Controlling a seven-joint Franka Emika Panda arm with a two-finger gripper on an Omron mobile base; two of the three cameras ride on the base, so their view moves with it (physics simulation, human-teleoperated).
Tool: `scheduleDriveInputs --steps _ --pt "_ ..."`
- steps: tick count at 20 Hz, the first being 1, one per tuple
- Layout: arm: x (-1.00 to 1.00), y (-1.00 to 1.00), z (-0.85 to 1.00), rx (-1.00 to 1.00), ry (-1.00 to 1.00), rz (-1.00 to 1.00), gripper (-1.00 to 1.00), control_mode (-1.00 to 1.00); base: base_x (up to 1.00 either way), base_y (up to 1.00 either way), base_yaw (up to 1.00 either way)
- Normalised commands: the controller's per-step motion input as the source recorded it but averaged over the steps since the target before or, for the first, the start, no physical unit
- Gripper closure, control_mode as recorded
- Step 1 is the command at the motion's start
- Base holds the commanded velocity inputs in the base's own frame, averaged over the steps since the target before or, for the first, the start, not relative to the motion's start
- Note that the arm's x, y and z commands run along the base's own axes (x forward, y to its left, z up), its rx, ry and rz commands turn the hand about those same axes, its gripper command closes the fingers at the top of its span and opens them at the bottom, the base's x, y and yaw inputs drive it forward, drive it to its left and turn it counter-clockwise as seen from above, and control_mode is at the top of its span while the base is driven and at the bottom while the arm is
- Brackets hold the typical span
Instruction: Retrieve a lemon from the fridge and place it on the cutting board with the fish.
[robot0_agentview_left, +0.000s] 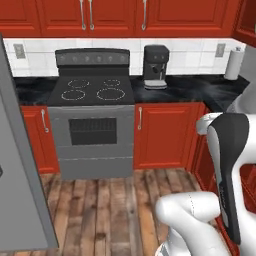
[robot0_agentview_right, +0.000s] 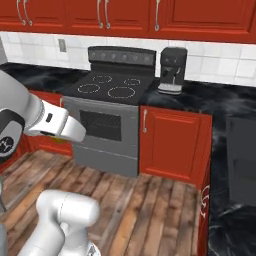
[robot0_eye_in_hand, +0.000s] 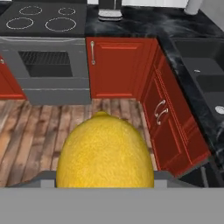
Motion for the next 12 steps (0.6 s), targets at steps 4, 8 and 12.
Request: scheduleDriveInputs --steps 4,8,12 --pt "0.0 0.0 0.0 0.0 0.0 0.0 1.0 1.0 1.0 -0.02 0.08" --pt "0.0 0.0 0.0 0.0 0.0 0.0 1.0 1.0 1.0 0.03 0.16" --pt "0.0 0.0 0.0 0.0 0.0 0.0 1.0 1.0 0.87 0.01 0.41"
